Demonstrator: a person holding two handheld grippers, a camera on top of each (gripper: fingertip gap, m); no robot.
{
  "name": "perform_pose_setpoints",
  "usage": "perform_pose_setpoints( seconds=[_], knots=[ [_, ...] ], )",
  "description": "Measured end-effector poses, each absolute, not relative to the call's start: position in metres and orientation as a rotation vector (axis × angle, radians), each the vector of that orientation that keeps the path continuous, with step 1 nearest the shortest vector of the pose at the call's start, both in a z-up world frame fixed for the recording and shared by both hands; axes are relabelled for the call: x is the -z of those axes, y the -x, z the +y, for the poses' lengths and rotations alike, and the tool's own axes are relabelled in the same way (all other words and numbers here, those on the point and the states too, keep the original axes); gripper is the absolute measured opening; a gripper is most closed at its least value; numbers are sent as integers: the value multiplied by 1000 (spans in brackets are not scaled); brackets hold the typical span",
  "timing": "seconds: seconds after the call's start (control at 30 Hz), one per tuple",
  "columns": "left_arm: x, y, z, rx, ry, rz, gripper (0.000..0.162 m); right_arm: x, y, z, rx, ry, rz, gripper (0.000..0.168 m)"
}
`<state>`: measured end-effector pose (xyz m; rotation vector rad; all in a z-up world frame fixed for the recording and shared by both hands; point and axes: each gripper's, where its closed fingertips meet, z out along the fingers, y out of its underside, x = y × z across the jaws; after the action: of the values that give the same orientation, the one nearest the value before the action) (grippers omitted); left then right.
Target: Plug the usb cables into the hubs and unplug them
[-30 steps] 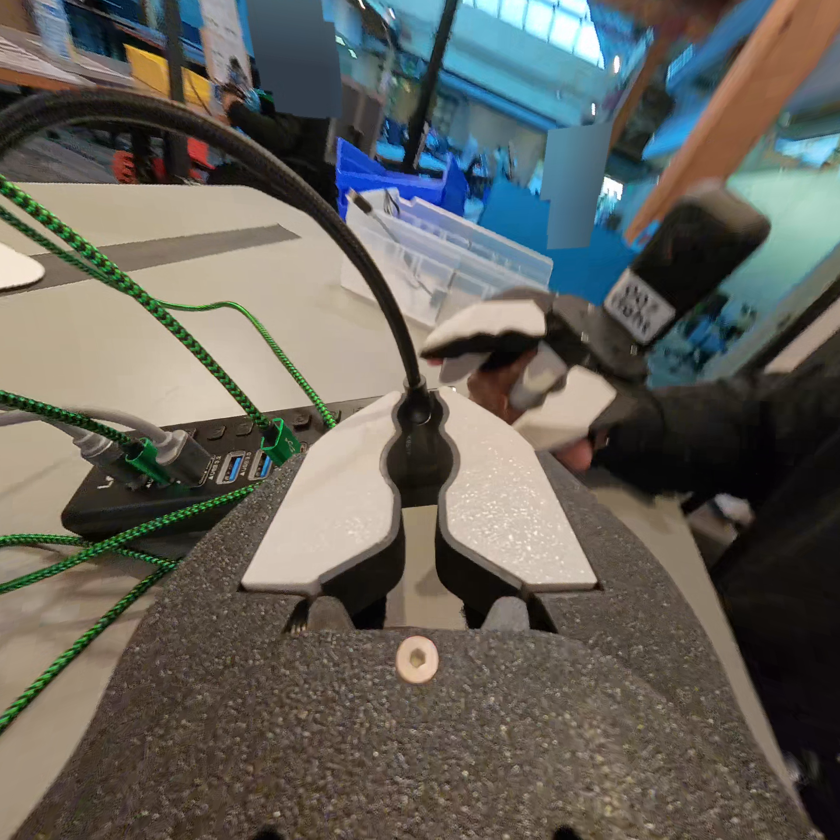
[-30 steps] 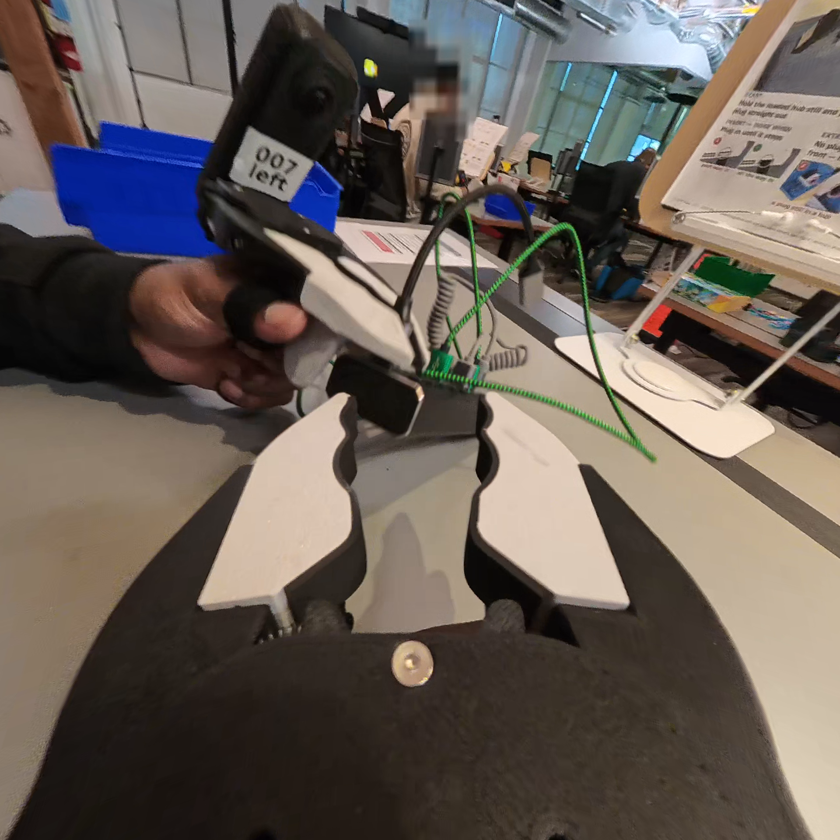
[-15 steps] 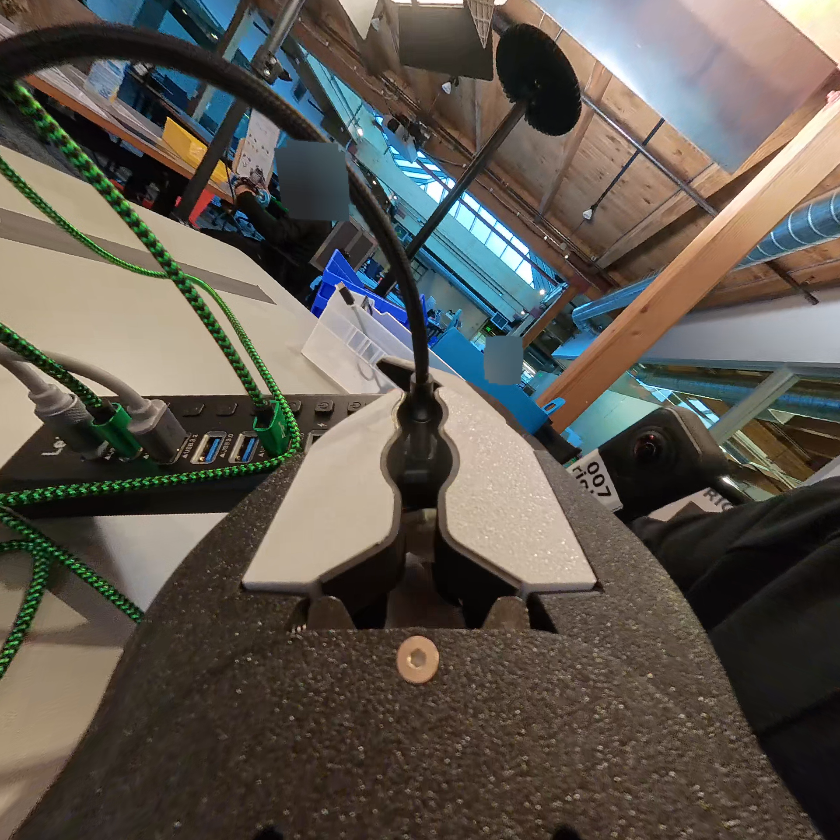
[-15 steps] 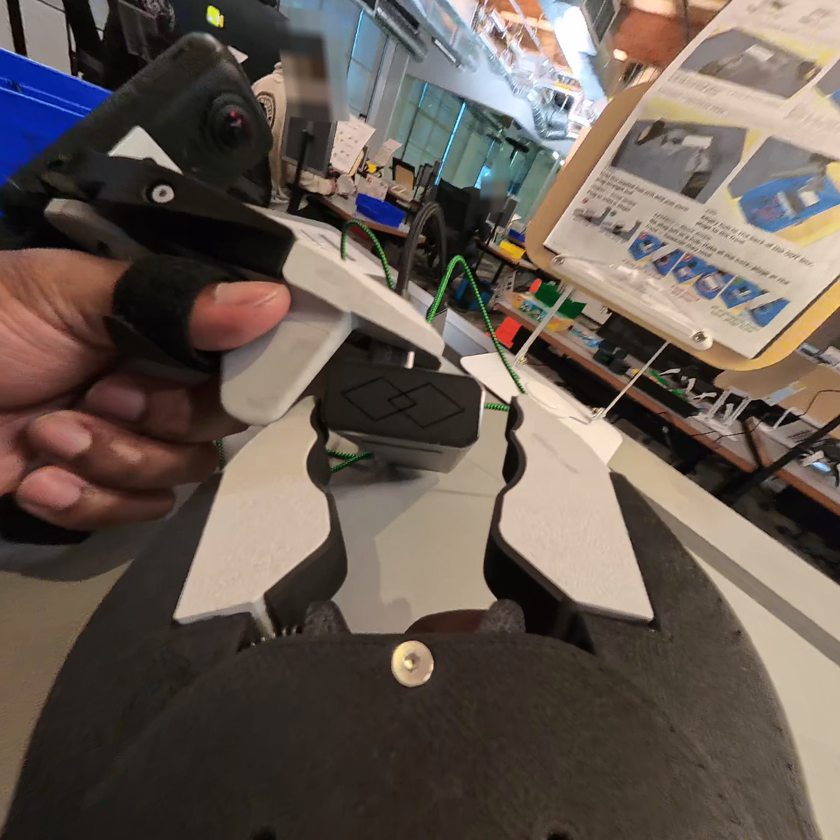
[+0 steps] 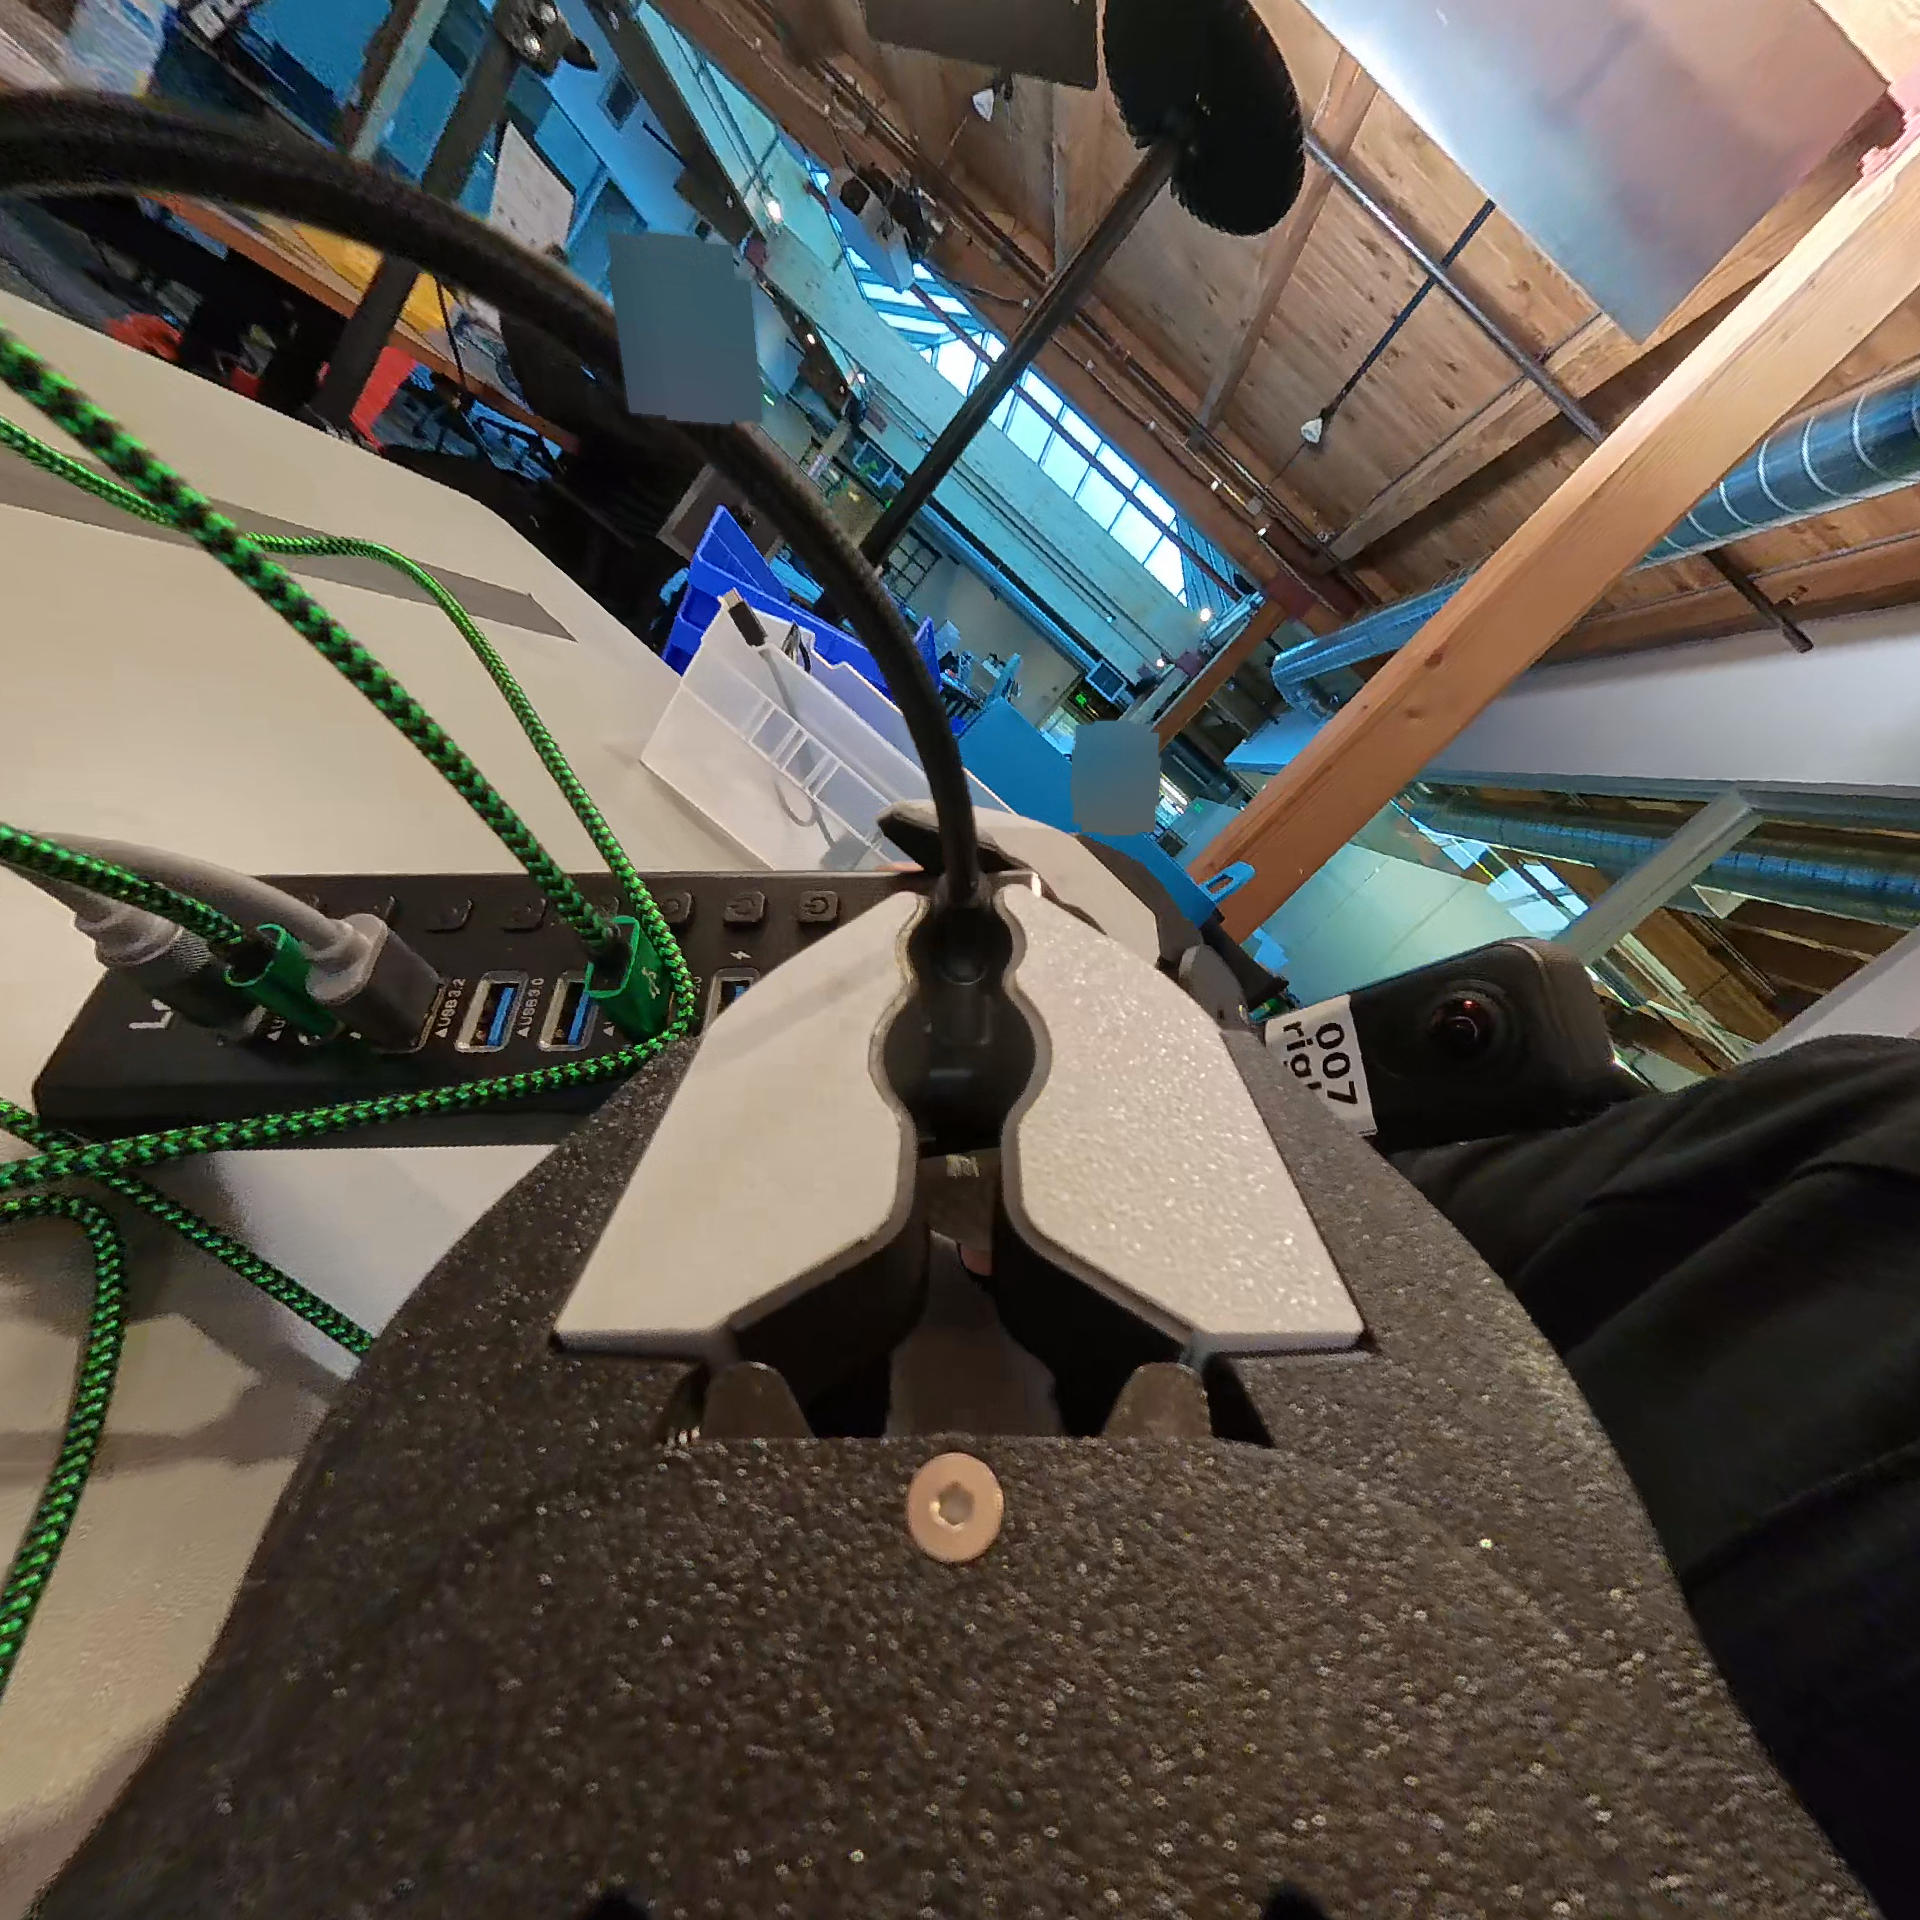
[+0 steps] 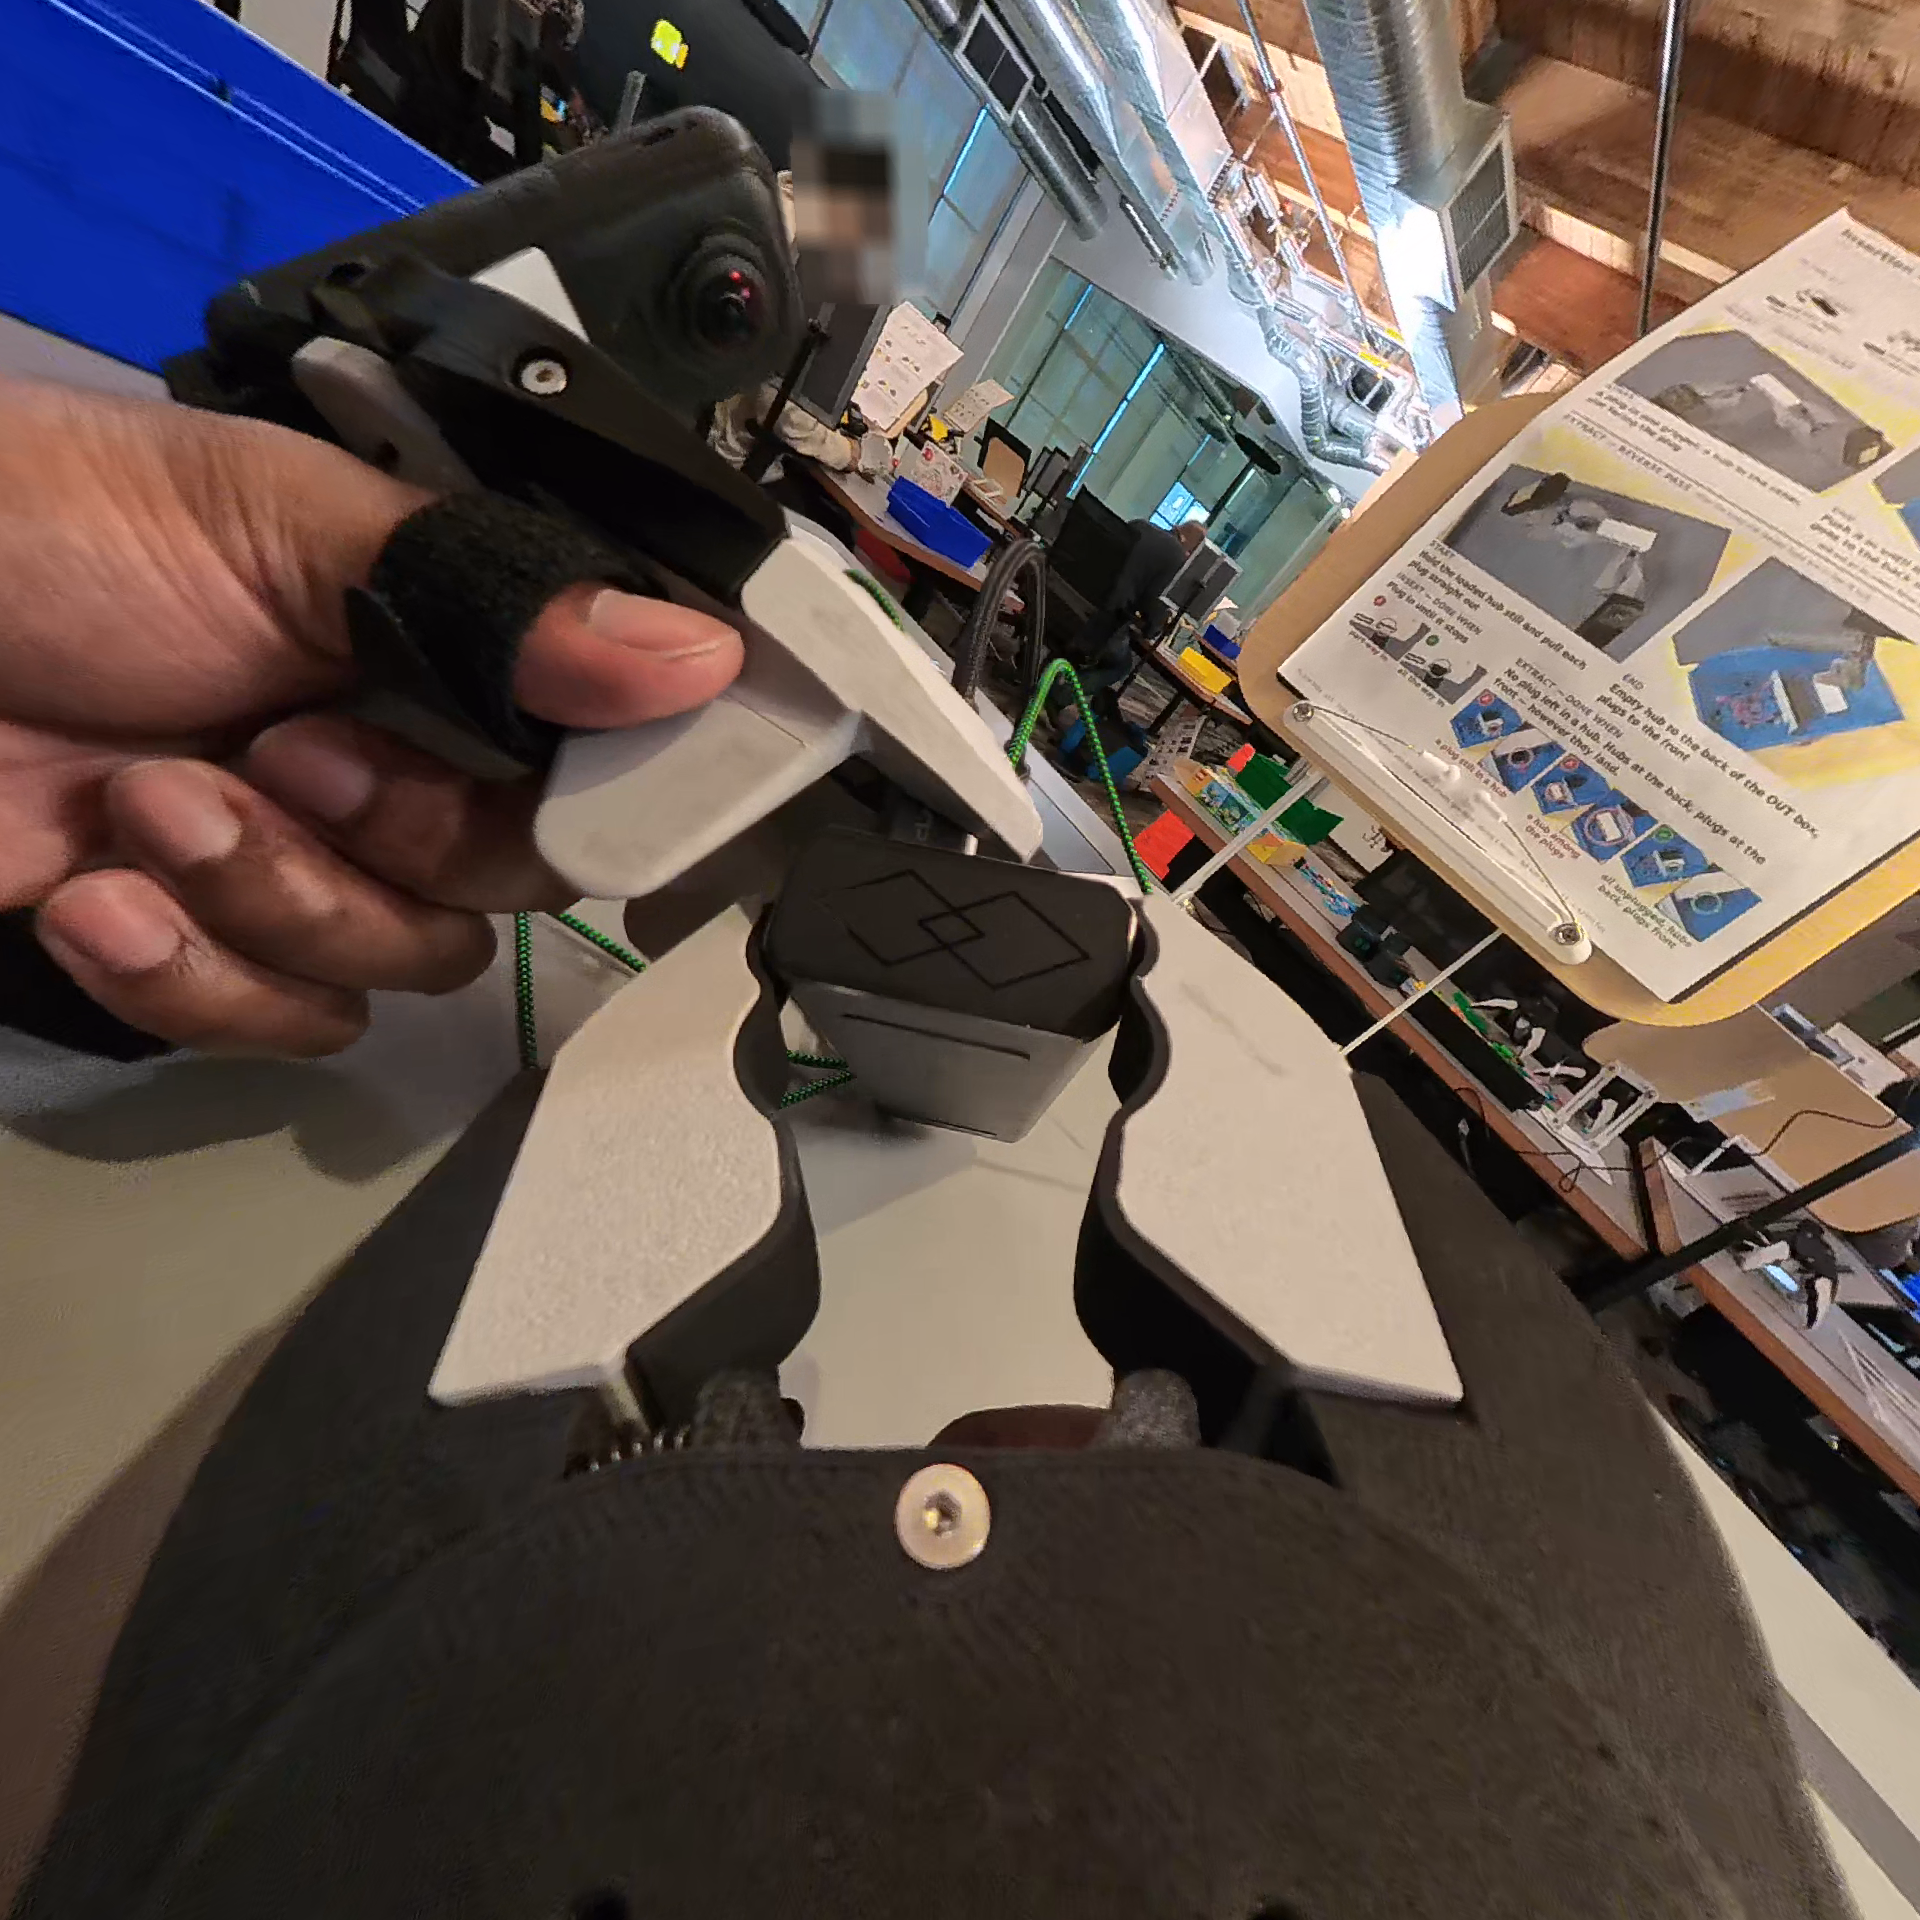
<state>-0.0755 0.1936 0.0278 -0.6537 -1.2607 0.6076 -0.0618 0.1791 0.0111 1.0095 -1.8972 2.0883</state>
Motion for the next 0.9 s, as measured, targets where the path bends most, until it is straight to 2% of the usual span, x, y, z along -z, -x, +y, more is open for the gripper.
perform_pose_setpoints(
  seconds=[0.3,0.9],
  knots=[
    [-26,74,196,-545,618,-1219,7,-9,61,182,-2052,-1074,-1871,60],
    [-23,73,210,-640,869,-1165,7,-10,62,196,-2087,-1220,-1778,60]
  ],
)
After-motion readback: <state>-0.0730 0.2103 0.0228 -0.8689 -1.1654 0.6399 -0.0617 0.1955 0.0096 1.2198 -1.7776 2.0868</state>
